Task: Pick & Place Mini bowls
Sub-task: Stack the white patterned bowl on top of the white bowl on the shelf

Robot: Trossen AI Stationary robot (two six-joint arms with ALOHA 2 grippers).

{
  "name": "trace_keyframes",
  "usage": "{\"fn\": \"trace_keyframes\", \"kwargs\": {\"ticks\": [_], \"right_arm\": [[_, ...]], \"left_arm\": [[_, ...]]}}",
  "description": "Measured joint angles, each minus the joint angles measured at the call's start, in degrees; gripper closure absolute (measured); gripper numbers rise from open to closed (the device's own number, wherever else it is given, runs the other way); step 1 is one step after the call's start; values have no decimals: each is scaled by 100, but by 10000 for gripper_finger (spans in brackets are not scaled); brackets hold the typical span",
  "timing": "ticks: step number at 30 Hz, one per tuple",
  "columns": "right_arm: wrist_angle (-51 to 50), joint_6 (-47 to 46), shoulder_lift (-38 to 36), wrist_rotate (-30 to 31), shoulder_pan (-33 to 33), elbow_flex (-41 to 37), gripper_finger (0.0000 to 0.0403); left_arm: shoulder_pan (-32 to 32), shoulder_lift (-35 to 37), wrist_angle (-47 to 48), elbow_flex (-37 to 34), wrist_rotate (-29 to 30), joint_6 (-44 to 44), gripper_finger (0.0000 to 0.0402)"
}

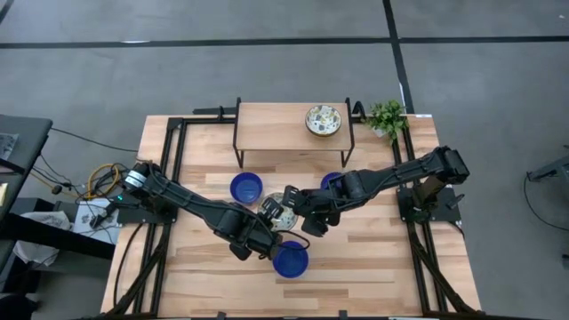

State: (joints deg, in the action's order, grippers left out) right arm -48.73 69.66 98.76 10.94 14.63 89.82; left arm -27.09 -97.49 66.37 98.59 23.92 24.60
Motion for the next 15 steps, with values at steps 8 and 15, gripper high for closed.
{"fn": "trace_keyframes", "kwargs": {"ticks": [8, 15], "right_arm": [[-4, 3, 0, 101, 0, 0, 355], [-35, 29, -2, 73, 9, -2, 392]], "left_arm": [[2, 0, -16, 0, -39, 0, 391], [4, 0, -44, 0, -101, 26, 391]]}}
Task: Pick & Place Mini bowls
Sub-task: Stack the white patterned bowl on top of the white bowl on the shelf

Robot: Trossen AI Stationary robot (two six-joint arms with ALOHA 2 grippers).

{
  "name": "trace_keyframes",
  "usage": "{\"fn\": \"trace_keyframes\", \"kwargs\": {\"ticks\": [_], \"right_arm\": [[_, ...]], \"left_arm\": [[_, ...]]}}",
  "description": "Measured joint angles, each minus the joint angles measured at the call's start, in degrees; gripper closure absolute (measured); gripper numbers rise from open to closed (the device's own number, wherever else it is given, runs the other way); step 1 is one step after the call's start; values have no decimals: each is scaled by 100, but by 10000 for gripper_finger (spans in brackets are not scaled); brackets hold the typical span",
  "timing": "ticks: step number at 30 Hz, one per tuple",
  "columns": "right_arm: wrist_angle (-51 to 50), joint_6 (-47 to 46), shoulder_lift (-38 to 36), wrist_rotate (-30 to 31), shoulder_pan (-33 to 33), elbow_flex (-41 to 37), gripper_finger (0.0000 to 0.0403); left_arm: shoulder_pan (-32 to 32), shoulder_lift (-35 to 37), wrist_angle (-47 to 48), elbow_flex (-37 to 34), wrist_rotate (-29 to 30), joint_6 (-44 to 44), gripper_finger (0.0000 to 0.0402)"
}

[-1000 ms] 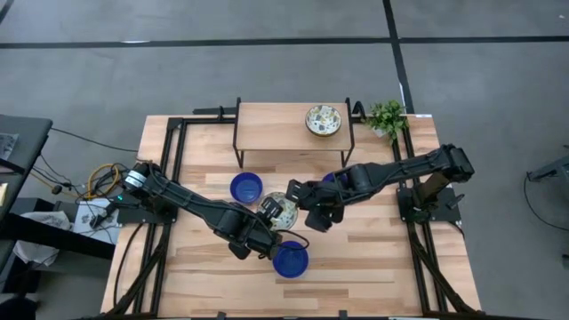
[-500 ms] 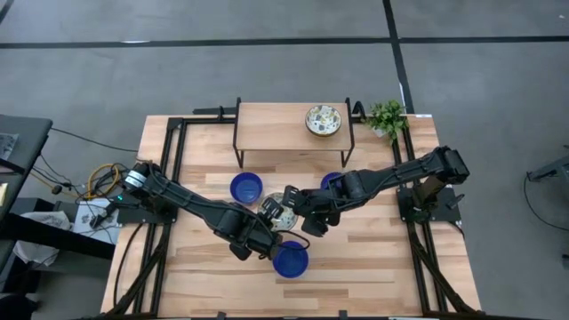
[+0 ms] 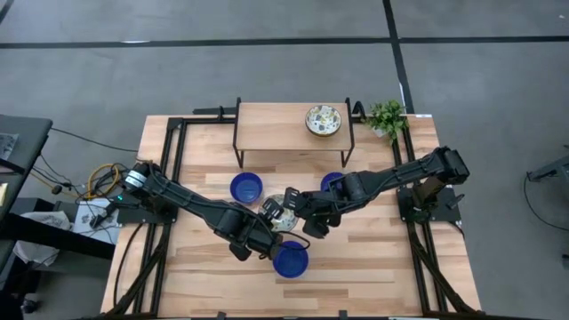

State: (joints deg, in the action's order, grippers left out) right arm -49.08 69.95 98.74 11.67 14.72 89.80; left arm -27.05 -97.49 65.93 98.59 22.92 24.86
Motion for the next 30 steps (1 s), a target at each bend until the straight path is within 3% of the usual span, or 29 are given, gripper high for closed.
{"fn": "trace_keyframes", "kwargs": {"ticks": [10, 20, 30], "right_arm": [[81, -59, -5, -37, -11, 0, 349], [90, -27, -5, -104, 91, -9, 395], [81, -89, -7, -121, 105, -9, 400]], "left_arm": [[9, 0, -83, 0, 46, -68, 391], [7, 2, -141, 0, -30, 17, 391], [7, 2, -203, -2, -20, -7, 391]]}}
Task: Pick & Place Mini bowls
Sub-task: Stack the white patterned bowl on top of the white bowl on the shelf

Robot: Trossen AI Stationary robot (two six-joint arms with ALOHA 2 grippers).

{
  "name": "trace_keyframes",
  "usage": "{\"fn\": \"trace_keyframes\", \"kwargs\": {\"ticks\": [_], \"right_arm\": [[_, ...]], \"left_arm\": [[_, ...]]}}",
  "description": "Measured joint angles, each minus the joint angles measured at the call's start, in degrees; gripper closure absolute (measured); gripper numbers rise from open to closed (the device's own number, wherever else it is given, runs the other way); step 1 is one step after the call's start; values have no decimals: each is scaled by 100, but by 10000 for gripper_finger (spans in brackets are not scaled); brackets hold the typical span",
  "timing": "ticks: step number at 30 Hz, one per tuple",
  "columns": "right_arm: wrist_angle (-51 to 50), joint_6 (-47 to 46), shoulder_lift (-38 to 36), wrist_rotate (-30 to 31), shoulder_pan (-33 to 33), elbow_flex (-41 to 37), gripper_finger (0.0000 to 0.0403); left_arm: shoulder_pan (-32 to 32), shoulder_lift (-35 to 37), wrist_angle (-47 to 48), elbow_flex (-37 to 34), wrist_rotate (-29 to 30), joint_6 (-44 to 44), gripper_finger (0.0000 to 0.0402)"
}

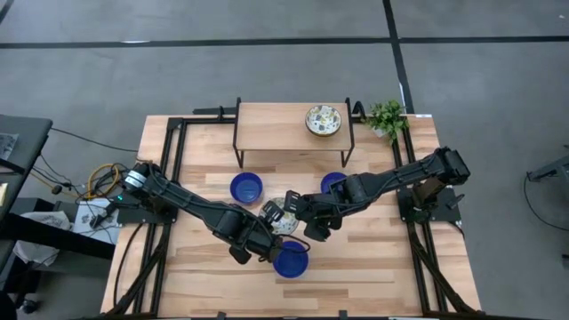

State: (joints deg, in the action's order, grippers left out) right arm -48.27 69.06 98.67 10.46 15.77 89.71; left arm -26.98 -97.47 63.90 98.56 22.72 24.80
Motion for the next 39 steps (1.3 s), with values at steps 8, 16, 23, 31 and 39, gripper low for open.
{"fn": "trace_keyframes", "kwargs": {"ticks": [8, 16, 23, 31, 39], "right_arm": [[-5, -107, 0, 101, 0, 0, 402], [-250, -143, -11, 176, 0, 22, 402], [-484, -304, -13, 203, -4, 26, 402], [-560, -333, -11, 212, -11, 22, 402], [-449, -376, -4, 162, -7, 13, 402]], "left_arm": [[4, 0, -4, -4, 46, -22, 391], [51, 0, -82, -4, 79, 7, 391], [185, -7, -145, -4, 78, 78, 383], [271, -4, -156, -4, 90, 52, 372], [284, -7, -180, -4, -131, 30, 390]]}}
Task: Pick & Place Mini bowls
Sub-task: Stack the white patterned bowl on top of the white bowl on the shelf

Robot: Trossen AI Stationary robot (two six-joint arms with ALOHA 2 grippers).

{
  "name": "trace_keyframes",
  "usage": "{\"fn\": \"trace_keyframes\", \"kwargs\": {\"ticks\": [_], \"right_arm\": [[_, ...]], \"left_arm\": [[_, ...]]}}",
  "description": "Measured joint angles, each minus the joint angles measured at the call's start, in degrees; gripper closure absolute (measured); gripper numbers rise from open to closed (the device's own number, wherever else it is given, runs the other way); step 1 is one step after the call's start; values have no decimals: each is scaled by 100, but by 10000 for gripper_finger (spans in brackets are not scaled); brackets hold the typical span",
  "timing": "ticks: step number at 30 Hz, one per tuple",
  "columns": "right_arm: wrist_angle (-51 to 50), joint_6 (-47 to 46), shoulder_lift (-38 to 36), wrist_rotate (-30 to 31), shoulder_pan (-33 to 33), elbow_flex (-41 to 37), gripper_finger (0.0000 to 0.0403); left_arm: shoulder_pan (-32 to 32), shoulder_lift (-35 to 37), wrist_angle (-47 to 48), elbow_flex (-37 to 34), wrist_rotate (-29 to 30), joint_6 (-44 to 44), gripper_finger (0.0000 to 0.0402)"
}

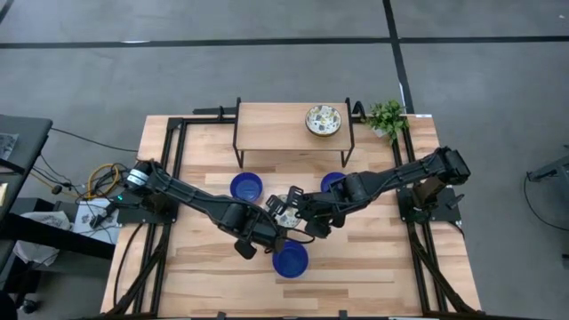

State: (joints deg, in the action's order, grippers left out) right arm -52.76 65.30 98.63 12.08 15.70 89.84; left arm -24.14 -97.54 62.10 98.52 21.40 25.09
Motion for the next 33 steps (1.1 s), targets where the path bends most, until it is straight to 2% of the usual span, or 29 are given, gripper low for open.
{"fn": "trace_keyframes", "kwargs": {"ticks": [2, 13, 25, 29, 33], "right_arm": [[10, 2, 2, -11, 4, -2, 402], [211, 92, 11, -327, -53, -135, 399], [483, -56, 4, -735, -162, -302, 337], [509, 65, 5, -745, -162, -304, 335], [514, 75, 5, -740, -157, -304, 351]], "left_arm": [[37, -28, -46, 0, -189, -3, 390], [55, -118, -67, 2, -210, -12, 392], [57, -129, -125, 0, 7, 5, 392], [57, -127, -121, 0, 114, 118, 392], [57, -127, -109, 0, 123, 153, 392]]}}
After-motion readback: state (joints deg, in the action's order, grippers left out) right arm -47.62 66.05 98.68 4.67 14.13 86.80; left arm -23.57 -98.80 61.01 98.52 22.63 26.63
